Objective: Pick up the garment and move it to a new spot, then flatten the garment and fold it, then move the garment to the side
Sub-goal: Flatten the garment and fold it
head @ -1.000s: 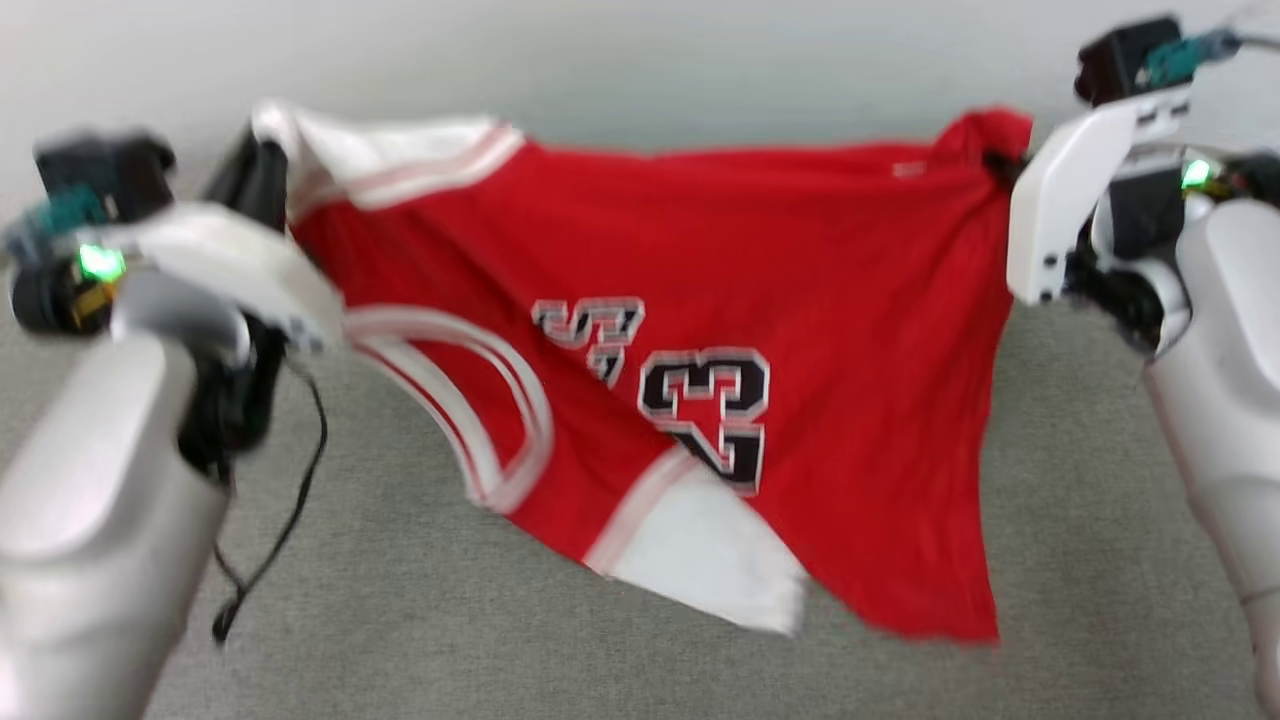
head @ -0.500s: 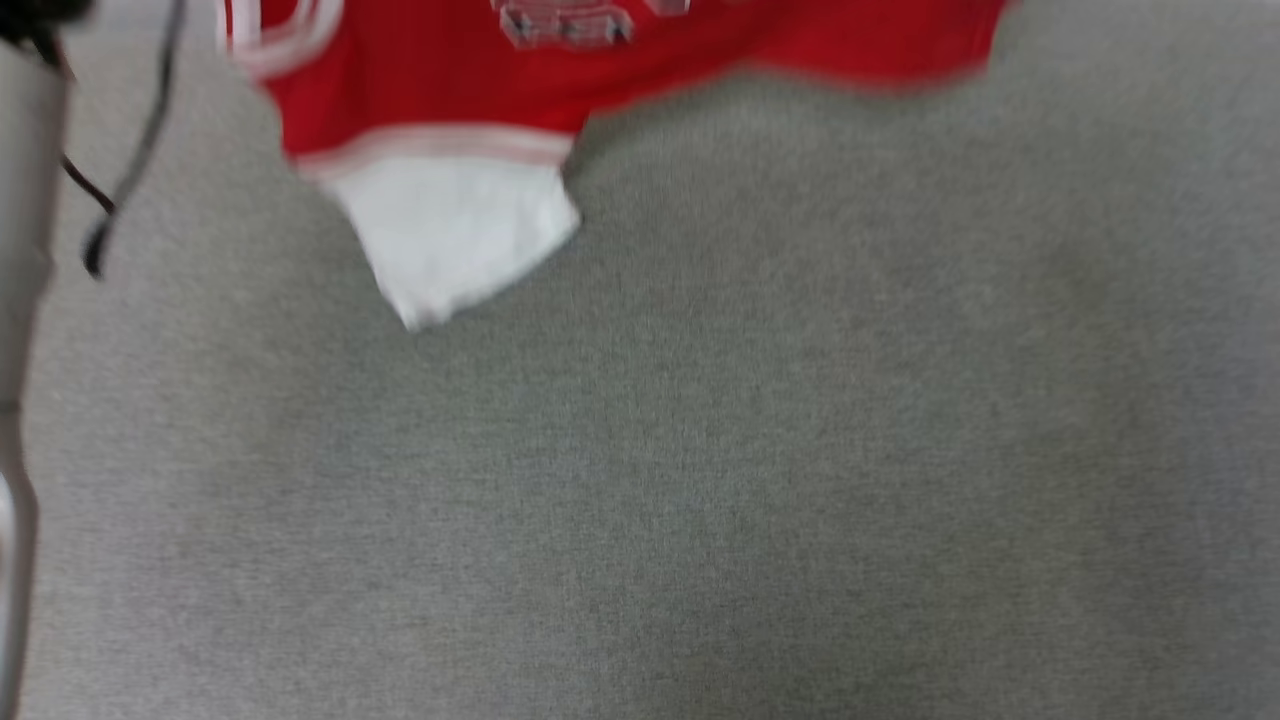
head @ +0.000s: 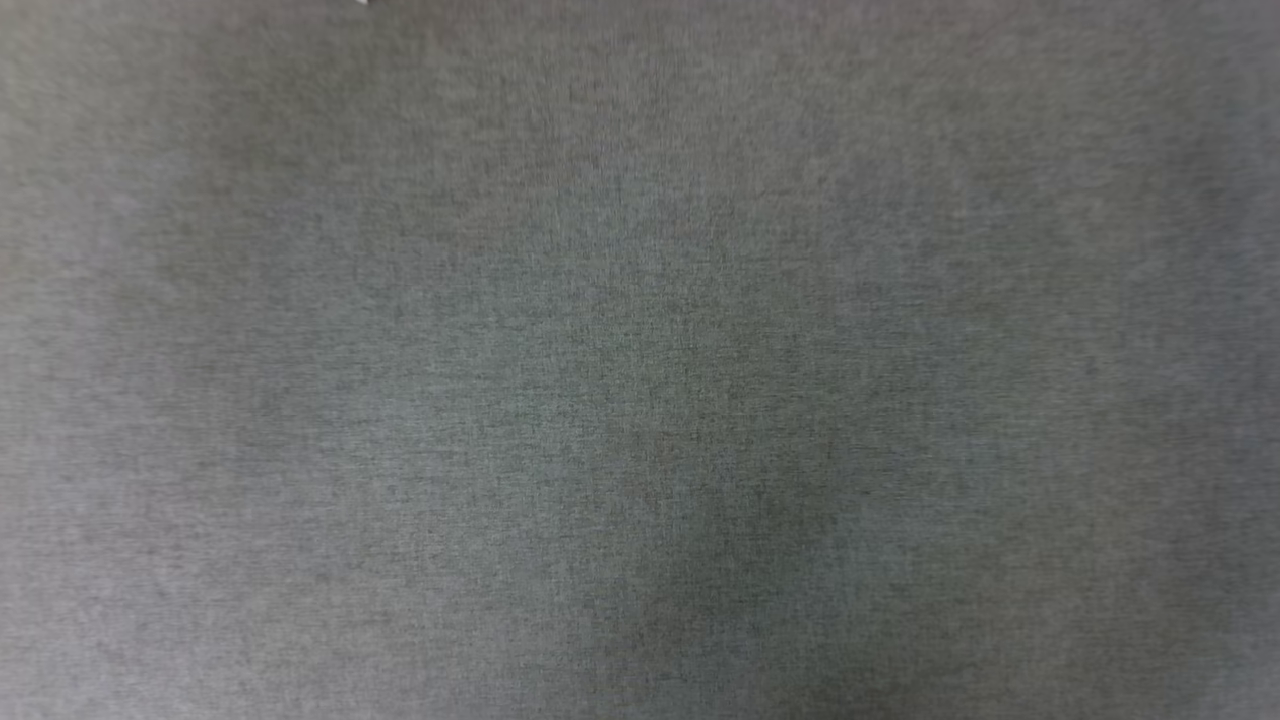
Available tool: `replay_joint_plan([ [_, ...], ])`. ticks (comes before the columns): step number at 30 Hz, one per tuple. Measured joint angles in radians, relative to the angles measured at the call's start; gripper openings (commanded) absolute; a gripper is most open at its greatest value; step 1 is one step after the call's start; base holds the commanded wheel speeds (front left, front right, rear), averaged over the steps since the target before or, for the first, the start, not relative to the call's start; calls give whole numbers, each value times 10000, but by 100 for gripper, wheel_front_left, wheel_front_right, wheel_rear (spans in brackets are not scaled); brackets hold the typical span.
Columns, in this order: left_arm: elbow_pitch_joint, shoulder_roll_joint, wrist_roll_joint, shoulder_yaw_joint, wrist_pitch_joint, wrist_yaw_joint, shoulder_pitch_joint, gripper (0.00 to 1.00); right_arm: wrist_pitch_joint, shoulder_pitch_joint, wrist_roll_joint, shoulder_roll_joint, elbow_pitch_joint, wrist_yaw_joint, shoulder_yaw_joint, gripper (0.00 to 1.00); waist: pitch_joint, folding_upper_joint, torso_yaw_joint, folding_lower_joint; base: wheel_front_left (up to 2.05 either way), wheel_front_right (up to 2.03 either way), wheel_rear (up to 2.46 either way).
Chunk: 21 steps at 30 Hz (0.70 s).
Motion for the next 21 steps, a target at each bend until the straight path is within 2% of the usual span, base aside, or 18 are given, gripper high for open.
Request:
replay_joint_plan([
  [9,1003,-393,-416,180,-472,-347,402,0,-359,224,293,297,869,-2,211,0,775,-1,142,0,0,0,0],
  [16,1534,-560,-834,366,-644,-734,1909,0,-838,1596,817,405,1450,0,734,0,295,0,186,0,0,0,0],
  [21,1657,-535,-1225,522,-660,-1026,3827,0,-1160,3517,1722,474,1528,0,1384,0,-424,0,177,-1,0,0,0],
])
